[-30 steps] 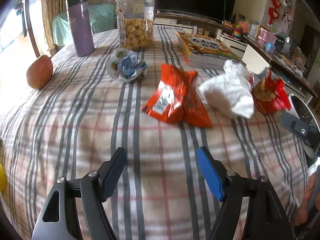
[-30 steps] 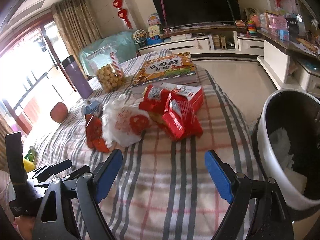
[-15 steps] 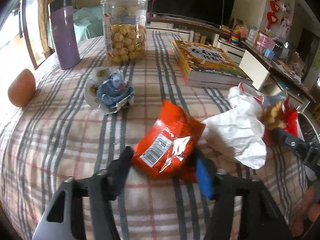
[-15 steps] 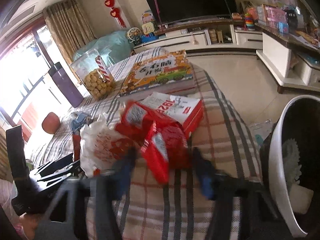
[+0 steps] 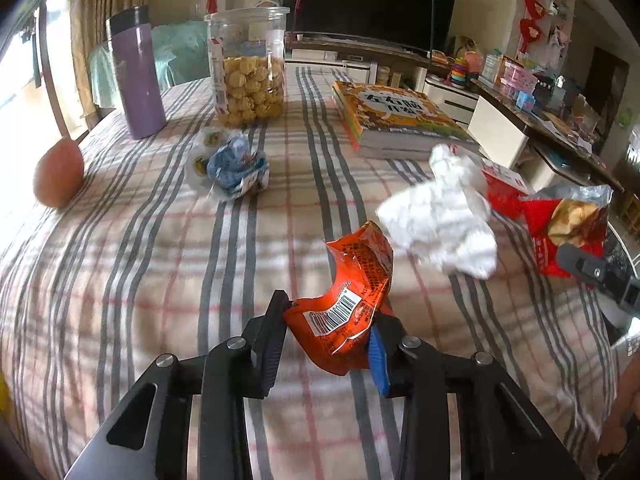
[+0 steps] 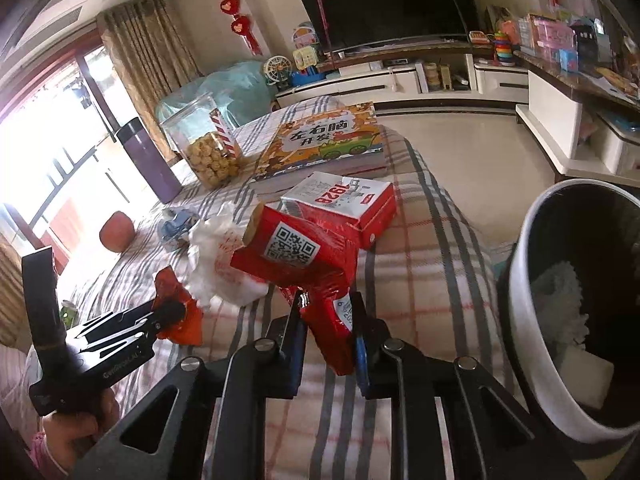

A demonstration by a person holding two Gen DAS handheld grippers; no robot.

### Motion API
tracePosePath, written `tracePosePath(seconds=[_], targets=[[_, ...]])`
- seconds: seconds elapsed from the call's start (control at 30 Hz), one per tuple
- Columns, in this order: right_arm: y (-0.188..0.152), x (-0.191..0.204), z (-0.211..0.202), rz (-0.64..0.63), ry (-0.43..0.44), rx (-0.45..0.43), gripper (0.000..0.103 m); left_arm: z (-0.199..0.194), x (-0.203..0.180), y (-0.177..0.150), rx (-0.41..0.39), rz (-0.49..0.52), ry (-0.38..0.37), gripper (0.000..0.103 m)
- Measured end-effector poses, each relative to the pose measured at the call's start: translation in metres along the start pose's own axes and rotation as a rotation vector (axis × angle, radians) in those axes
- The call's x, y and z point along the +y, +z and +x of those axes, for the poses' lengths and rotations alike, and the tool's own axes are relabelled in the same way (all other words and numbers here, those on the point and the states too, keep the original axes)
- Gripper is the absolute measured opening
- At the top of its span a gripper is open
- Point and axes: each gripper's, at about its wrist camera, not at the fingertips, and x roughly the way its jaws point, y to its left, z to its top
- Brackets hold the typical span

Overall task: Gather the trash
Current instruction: 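Carry the orange chip bag and red snack bag over the trash bin with both tools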

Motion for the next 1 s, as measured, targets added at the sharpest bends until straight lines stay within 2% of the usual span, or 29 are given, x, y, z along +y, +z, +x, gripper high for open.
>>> tracePosePath(seconds=[0.27,0.47,0.73,1.0], targets=[[-0.020,0.004,-0.028,-0.016,0.009,-0.007,0.019,-0.041,-0.010,-0.029,0.023,0.007,-0.044,0.034],[-0.036,0.004,-0.049,-0.021,0.020,-0.011,0.019,-0.066,-0.030,-0.047,0.032,0.049,-0.079,0.034],[-0.056,-0.011,-0.071,0.011,0.021,-0.009,0.019,-0.088,-0.066,-0.049,0.015,0.132,-0.094,0.034],[-0.061,-0.030,-0.096,0.032,0.001,-0.034,0.019,-0.099,-0.100,-0.049,-0.001,0.190,-0.110,0.034]])
